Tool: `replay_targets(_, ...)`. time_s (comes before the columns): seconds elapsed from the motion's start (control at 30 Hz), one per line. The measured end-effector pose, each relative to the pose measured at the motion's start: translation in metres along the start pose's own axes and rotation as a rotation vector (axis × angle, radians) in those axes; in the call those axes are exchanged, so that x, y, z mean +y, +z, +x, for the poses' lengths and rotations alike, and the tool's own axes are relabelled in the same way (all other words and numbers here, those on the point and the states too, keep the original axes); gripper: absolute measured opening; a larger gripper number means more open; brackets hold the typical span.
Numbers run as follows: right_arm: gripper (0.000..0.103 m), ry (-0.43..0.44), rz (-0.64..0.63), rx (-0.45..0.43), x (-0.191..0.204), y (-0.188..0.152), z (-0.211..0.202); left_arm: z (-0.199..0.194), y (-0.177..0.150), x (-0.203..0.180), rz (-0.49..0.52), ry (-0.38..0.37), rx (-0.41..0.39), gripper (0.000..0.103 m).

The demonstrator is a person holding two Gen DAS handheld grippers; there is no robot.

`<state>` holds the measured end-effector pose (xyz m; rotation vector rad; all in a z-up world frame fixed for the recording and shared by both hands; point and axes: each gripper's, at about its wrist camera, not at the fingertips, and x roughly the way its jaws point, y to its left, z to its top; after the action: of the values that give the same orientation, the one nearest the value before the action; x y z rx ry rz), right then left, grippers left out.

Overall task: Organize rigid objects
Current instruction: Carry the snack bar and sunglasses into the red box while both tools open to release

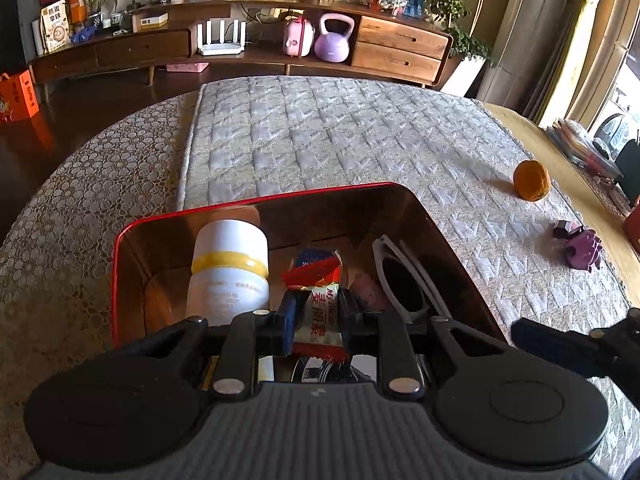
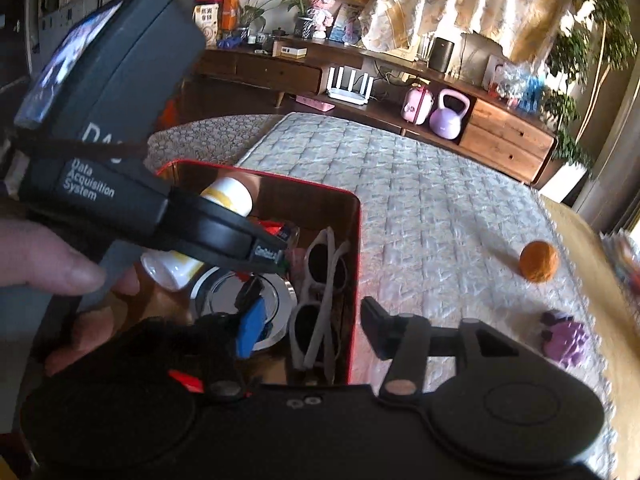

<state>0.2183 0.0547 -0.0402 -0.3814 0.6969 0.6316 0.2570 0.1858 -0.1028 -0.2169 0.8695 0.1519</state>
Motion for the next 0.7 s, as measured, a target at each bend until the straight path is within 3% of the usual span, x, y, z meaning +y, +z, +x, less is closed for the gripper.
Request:
replay_targets(0.63, 0.064, 0.059, 0.104, -0.048, -0.026, -0.005, -0.037, -0.029, -0.009, -0.01, 0.009, 0.029, -0.021, 0.023)
replay_targets(0.7, 0.069, 0.059, 0.112, -0.052, -0.029, -0.007, -0.043, -0.034, -0.009, -0.011, 0.01, 0.03, -0.027, 0.023)
